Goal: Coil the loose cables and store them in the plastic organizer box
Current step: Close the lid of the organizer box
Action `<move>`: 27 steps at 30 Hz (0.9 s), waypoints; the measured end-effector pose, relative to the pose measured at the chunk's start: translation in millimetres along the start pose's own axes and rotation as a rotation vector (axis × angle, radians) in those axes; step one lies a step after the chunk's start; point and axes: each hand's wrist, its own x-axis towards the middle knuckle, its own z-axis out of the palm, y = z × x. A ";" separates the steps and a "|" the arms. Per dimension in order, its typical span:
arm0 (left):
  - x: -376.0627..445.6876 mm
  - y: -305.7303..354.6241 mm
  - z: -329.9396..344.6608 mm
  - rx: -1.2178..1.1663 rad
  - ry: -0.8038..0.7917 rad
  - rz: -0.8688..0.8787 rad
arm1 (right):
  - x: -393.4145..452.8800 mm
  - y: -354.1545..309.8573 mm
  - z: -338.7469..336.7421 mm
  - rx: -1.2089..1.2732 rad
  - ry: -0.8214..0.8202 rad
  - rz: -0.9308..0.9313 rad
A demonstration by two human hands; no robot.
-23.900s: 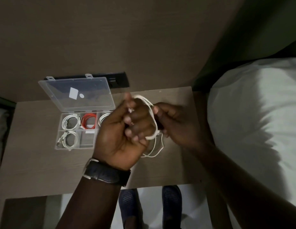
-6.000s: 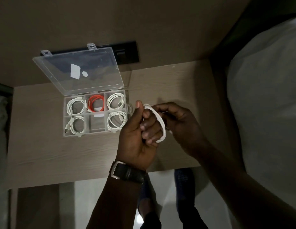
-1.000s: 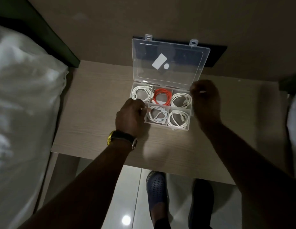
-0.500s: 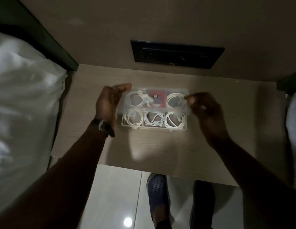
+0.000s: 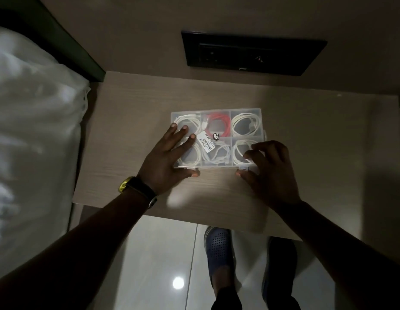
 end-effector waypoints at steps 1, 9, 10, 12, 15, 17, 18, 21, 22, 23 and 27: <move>-0.3 0.2 0.1 0.018 0.017 0.016 | 0.2 0.0 0.6 -0.008 0.004 -0.006; -2.9 -6.3 20.4 0.121 0.125 0.058 | 2.9 2.4 9.3 -0.019 0.028 -0.018; -1.0 -6.9 22.1 0.125 0.139 0.062 | 5.3 3.6 10.1 -0.015 0.023 -0.019; 2.3 -7.3 24.2 0.120 0.147 0.062 | 9.3 4.7 10.0 -0.003 0.004 -0.010; 14.5 -3.7 20.5 0.099 0.114 0.039 | 16.3 7.6 3.3 0.028 -0.009 0.035; 30.3 3.1 16.2 0.021 0.058 0.018 | 19.7 14.1 -5.1 0.061 0.004 0.087; 40.5 7.3 14.5 -0.030 0.030 0.005 | 20.9 19.3 -9.4 0.074 0.013 0.112; 74.1 19.3 10.7 -0.154 0.028 -0.136 | 24.7 37.5 -21.7 0.071 0.013 0.156; 82.8 22.3 9.6 -0.193 0.063 -0.219 | 26.8 42.8 -24.6 0.062 0.018 0.167; 88.6 24.7 9.8 -0.231 0.098 -0.290 | 29.1 47.5 -26.7 0.050 0.027 0.178; 80.6 35.6 19.2 -0.323 0.051 -0.355 | 39.3 52.2 -26.2 0.075 0.064 0.222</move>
